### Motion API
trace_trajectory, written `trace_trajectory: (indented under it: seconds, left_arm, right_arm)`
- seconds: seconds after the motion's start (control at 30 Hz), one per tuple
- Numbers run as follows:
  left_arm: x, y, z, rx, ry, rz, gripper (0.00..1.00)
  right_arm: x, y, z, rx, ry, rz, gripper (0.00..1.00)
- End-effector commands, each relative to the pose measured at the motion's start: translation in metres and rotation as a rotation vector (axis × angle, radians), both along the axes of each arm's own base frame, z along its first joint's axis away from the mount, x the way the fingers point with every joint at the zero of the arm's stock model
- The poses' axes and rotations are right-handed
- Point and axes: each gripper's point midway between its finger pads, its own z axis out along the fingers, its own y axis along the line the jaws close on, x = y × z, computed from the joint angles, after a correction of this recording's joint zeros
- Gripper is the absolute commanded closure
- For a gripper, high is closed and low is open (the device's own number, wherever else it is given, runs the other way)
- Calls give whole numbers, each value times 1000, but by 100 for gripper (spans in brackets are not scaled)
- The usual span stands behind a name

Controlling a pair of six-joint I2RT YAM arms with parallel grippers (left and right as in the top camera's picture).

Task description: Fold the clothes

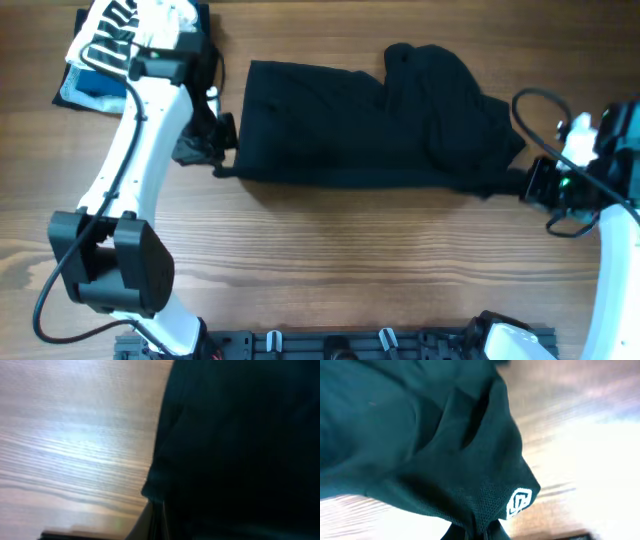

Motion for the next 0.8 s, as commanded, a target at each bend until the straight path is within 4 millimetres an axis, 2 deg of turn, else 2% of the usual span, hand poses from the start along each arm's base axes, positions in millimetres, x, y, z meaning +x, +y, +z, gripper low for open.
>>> trace_trajectory:
  seconds: [0.0,0.07,0.17,0.27,0.37,0.53,0.77]
  left_arm:
    - [-32,-9,-30,38,76,23,96]
    - [-40,-12,-45,44,91,13,96]
    - [-25,-16,-57,33,19,31,96]
    - [2,-20,-58,9,-87,40,96]
    - [37,-28,-56,-26,-229,44,96]
    - [62,-33,-51,-47,-333,45,96]
    - [83,-28,-46,-13,-422,54,96]
  right_arm:
    - [-15,-5,-23,33,43,-87,96]
    - [-13,-8,-24,32,34,-100,96]
    - [-1,-17,-22,13,-18,-115,96]
    - [16,-23,-20,3,-78,-122,96]
    - [37,-28,-27,13,-110,-116,96]
    - [62,-38,-48,19,-109,-113,96]
    - [97,-32,-76,124,-140,-74,96]
